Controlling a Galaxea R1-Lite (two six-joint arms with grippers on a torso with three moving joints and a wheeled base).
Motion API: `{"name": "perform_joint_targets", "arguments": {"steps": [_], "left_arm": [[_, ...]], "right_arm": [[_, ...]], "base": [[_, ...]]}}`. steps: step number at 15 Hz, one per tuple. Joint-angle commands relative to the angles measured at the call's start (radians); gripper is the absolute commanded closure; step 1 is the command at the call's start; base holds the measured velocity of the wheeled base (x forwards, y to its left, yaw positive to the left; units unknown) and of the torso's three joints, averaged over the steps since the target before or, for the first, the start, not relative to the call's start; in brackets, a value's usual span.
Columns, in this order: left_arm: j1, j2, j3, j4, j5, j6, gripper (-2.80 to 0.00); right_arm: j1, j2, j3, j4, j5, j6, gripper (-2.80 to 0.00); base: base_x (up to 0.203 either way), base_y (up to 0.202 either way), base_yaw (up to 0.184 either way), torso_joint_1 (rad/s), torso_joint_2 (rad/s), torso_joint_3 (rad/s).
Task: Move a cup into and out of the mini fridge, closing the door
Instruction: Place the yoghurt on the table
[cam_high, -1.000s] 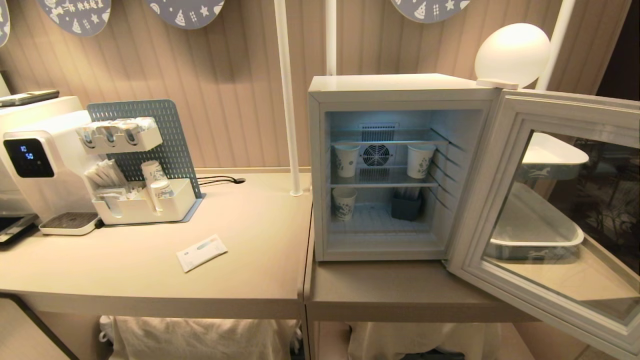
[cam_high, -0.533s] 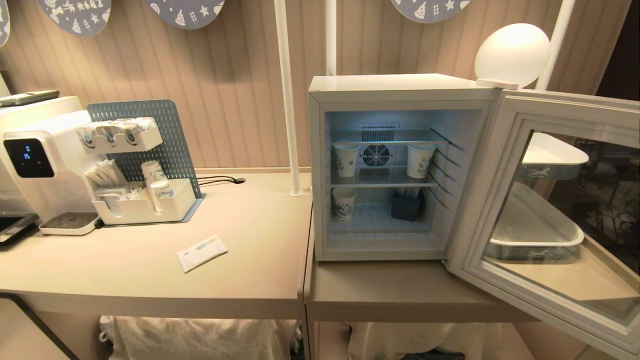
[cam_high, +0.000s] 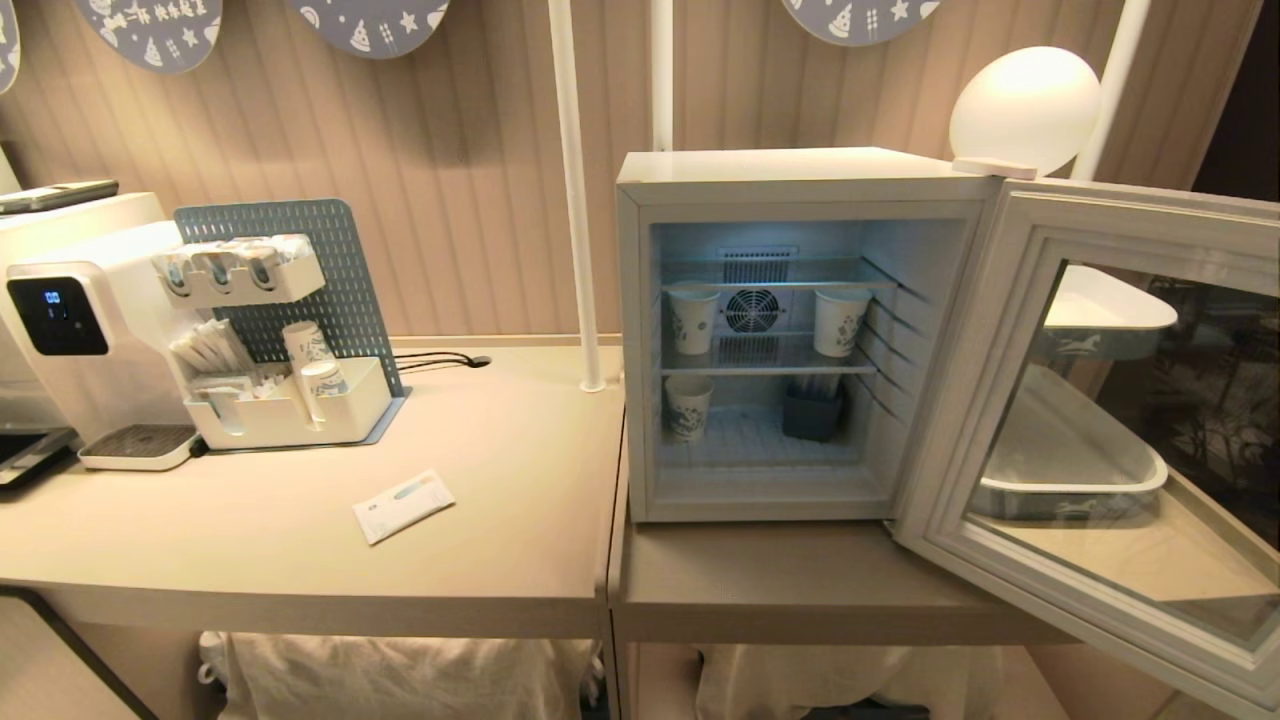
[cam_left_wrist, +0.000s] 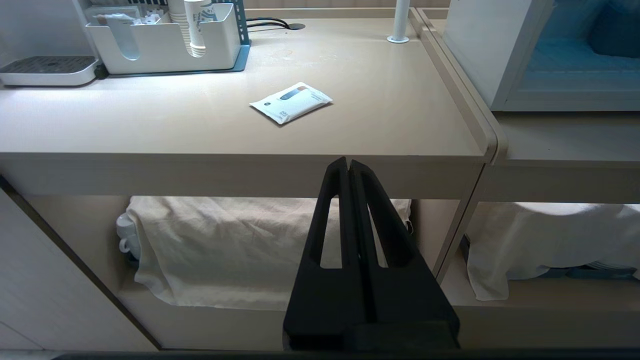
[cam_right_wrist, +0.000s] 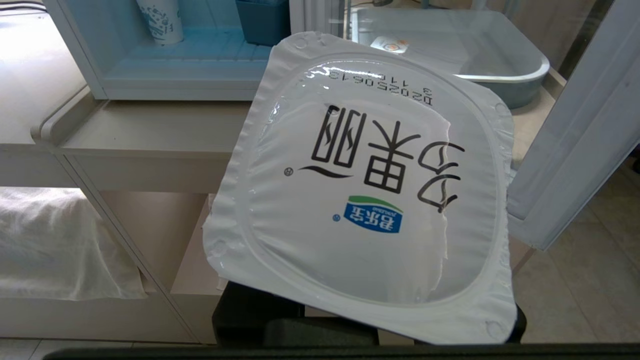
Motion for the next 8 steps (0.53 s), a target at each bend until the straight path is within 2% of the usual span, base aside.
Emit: {"name": "perform_joint_targets", "arguments": {"steps": [1, 8], "left_arm": [[0.0, 0.001, 0.0, 0.001, 0.0, 0.0, 0.0], [0.0, 0.001, 0.0, 0.001, 0.0, 0.0, 0.0]], "right_arm": [[0.0, 0.001, -0.001, 0.001, 0.0, -0.001, 0.0], [0.0, 0.003, -0.001, 0.001, 0.002, -0.001, 0.0]], "base": [[0.0, 0.0, 0.0, 0.0, 0.0, 0.0], [0.0, 0.0, 0.0, 0.0, 0.0, 0.0]]}}
